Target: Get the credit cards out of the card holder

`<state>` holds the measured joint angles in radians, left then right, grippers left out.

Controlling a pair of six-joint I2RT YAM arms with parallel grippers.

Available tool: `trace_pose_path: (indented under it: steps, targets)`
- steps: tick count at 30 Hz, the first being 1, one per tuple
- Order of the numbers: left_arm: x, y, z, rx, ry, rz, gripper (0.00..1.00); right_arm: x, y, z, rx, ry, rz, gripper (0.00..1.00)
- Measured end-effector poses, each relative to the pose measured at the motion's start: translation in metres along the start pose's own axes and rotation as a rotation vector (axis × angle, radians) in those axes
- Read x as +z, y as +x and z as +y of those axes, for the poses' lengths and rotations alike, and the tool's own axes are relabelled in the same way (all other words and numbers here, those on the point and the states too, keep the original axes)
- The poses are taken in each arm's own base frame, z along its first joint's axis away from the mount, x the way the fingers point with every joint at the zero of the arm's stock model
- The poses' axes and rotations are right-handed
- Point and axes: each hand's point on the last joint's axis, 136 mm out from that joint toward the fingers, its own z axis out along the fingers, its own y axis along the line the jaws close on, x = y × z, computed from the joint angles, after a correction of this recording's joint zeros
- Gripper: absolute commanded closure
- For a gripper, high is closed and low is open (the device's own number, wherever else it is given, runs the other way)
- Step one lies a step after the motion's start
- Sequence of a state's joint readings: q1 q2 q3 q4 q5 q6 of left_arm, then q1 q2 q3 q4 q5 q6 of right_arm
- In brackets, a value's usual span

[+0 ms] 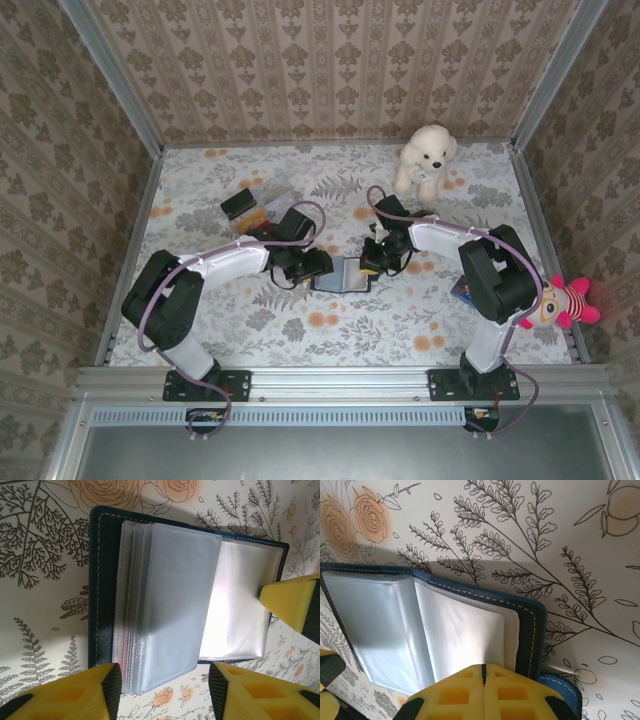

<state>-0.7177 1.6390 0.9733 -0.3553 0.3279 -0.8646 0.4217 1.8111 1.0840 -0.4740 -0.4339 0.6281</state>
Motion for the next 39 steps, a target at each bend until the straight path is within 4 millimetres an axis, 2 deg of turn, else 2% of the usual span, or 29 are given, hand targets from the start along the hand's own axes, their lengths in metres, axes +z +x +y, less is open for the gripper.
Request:
trace_pose_path:
  steps: [3,9,16,28,32,39]
  targets:
    - [0.002,0.001,0.001,0.006,-0.003,0.006,0.55,0.0,0.0,0.0,0.001,0.001,0.001,0.96]
    - [0.012,0.004,0.006,-0.002,-0.017,0.028,0.55,0.001,0.0,-0.001,0.001,0.002,0.003,0.96]
    - [0.02,0.007,0.005,-0.002,-0.002,0.057,0.62,0.001,0.0,-0.001,-0.002,0.002,0.003,0.96]
    - [0.02,0.006,0.001,0.004,0.011,0.052,0.62,0.009,0.001,-0.006,-0.005,0.02,0.022,0.95]
    - [0.015,0.004,-0.001,0.021,0.009,0.042,0.72,0.01,0.0,-0.005,-0.015,0.02,0.021,0.95]
    - [0.011,-0.001,-0.009,0.035,0.024,0.027,0.72,0.01,-0.001,-0.005,-0.019,0.02,0.022,0.95]
